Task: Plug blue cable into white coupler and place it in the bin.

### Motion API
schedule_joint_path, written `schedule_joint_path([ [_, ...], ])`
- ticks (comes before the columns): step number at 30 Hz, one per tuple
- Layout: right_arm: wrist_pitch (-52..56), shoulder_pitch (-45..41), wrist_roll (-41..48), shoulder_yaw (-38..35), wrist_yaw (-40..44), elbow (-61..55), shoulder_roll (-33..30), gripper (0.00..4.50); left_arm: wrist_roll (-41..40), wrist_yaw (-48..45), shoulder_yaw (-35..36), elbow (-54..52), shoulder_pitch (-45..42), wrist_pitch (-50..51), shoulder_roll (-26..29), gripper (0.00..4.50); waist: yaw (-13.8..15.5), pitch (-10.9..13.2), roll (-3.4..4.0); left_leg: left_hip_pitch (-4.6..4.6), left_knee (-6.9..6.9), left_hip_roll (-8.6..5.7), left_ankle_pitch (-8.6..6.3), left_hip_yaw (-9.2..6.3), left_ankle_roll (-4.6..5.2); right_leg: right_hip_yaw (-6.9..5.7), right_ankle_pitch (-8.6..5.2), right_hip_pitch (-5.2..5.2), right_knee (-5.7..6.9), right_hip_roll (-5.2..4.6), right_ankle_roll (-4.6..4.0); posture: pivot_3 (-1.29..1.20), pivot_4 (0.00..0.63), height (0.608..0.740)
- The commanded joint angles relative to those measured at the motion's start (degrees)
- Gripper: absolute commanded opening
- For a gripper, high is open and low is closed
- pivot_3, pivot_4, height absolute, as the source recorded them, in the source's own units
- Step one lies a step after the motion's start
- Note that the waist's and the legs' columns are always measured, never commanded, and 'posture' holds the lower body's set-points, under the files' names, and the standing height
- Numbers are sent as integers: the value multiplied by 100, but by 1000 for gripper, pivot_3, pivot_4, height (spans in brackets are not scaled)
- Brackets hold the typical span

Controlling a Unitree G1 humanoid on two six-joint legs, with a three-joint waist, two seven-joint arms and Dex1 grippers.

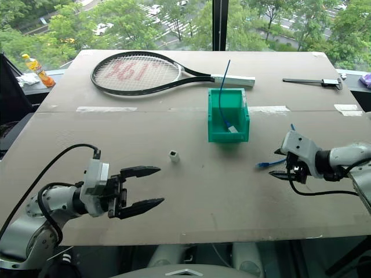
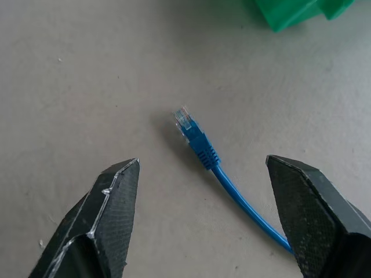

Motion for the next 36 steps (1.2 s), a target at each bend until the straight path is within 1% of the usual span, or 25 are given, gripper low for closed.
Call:
schedule_joint_path([
  [1, -272, -433, -395, 389, 213, 383, 189, 3649, -97, 30, 45, -272, -6, 50, 83, 4105, -3, 0, 0, 0, 0, 0, 0, 0, 0, 0, 0, 0, 0, 0, 0, 0, 150, 740],
  [8, -711, -902, -934, 776, 342, 1134, 569, 3649, -101, 189, 13, -452, -13, 149, 66, 4105, 3, 1, 1, -1, 2, 0, 0, 1, 0, 2, 2, 1, 0, 1, -1, 0, 150, 740],
  [9, -786, -948, -1003, 798, 346, 1226, 614, 3109, -100, 207, 6, -469, -13, 158, 60, 4105, 3, 1, 1, 0, 3, 0, 0, 1, 0, 1, 2, 1, 1, 1, -1, 0, 150, 740],
  [10, -819, -990, -1048, 815, 360, 1294, 653, 2767, -99, 217, 2, -478, -11, 163, 56, 4105, 0, 0, 1, 0, 3, 0, 0, 0, 0, 1, 2, 1, 3, 1, -1, 0, 150, 740],
  [14, -852, -1047, -1113, 861, 548, 1350, 702, 855, -93, 282, -15, -502, -3, 177, 34, 4105, -3, 0, 1, 2, 9, 0, 1, 1, 0, 2, 2, 3, 9, 2, -1, 0, 150, 740],
  [16, -848, -1028, -1131, 867, 615, 1297, 710, 34, -86, 319, -28, -523, -1, 180, 19, 4105, -3, 0, 1, 4, 10, 0, 1, 0, 0, 2, 2, 5, 10, 1, -1, 0, 150, 740],
  [21, -408, -1096, -1033, 925, 664, 592, 908, 34, -46, 386, -68, -512, 32, 153, -13, 4105, -15, 1, 2, 5, 11, 1, 0, 0, 0, 2, 2, 5, 10, 2, -1, 0, 150, 740],
  [23, -66, -1181, -1011, 1058, 637, 190, 1102, 34, -17, 398, -88, -486, 58, 125, -26, 4105, -20, 2, 3, 5, 10, 3, 0, 0, -1, 2, 2, 4, 12, 3, -2, 0, 150, 740],
  [27, 630, -1547, -1179, 1593, 417, -292, 1715, 34, 32, 426, -127, -452, 71, 117, -39, 4105, -32, 2, 4, 6, 10, 4, 1, -1, -1, 2, 3, 3, 14, 6, -2, 0, 150, 740],
  [31, 617, -1782, -1478, 2125, 429, -174, 1977, 34, 173, 518, -175, -438, 27, 107, -1, 4105, 30, 3, 4, 1, 12, -1, 1, -9, -1, -6, 3, 5, 13, -2, -3, 0, 150, 740],
  [33, 552, -1821, -1535, 2235, 336, 49, 2165, 793, 340, 573, -262, -408, -18, 43, -16, 4105, 14, 2, 3, -2, 14, -5, 1, -7, -1, -5, 3, 5, 9, -6, -4, 0, 150, 740],
  [34, 432, -1780, -1535, 2251, 325, 146, 2217, 1031, 451, 605, -339, -392, -43, 25, -23, 4105, 1, 0, 2, -2, 14, -5, 1, -6, -1, -4, 3, 6, 9, -6, -3, 0, 150, 740],
  [35, 327, -1727, -1535, 2244, 329, 210, 2245, 1712, 557, 633, -413, -374, -72, -12, -43, 4105, -2, 0, 2, 1, 14, -6, 1, -5, -2, -3, 3, 6, 10, -5, -4, 0, 150, 740],
  [36, 217, -1661, -1545, 2192, 310, 218, 2222, 2040, 651, 701, -509, -365, -134, -6, -75, 4105, -4, 0, 1, 2, 13, -5, 1, -5, -2, -3, 4, 6, 11, -4, -4, 0, 150, 740],
])
